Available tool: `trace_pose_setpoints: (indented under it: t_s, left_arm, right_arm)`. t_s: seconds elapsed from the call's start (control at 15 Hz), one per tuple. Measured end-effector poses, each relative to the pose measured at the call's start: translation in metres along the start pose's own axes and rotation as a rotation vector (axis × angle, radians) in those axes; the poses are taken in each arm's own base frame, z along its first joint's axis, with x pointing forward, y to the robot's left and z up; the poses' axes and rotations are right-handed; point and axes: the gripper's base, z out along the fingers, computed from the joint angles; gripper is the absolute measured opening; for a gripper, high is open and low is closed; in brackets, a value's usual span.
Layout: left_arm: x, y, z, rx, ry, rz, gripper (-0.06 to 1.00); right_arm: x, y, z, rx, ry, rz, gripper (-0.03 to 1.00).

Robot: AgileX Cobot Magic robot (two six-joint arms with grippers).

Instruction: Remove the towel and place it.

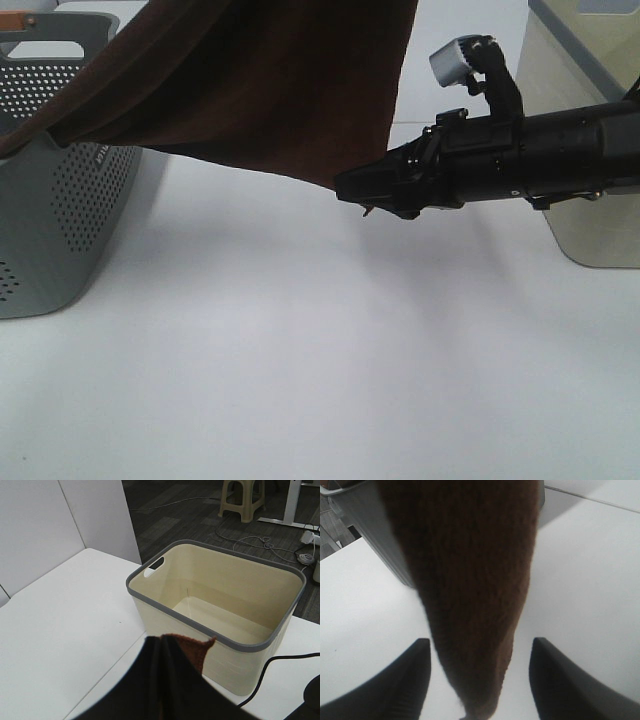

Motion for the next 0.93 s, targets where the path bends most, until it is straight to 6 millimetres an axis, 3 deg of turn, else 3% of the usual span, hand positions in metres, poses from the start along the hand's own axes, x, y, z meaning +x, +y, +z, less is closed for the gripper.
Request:
trace_pose_setpoints:
  t_s: [0.27, 0.53, 0.73, 0.93]
  left_arm:
    - [-0.001, 0.0, 0.0, -0.001, -0.007, 0.0, 0.0]
    - [-0.001, 0.0, 0.0, -0.001, -0.007, 0.0, 0.0]
    - [0.002, 0.001, 0.004, -0.014, 0.0, -0.005, 0.0]
    - [0.017, 0.004, 0.027, -0.048, 0.05, -0.03, 0.0]
  right_arm:
    - [-0.004, -0.001, 0.0, 0.004, -0.01, 0.005, 0.31]
    - [-0.003, -0.003, 0.0, 0.028, 0.0, 0.136, 0.0]
    - [-0.003, -0.004, -0.001, 0.038, 0.002, 0.286, 0.0]
    - [-0.01, 0.002, -0.011, 0.045, 0.086, 0.358, 0.0]
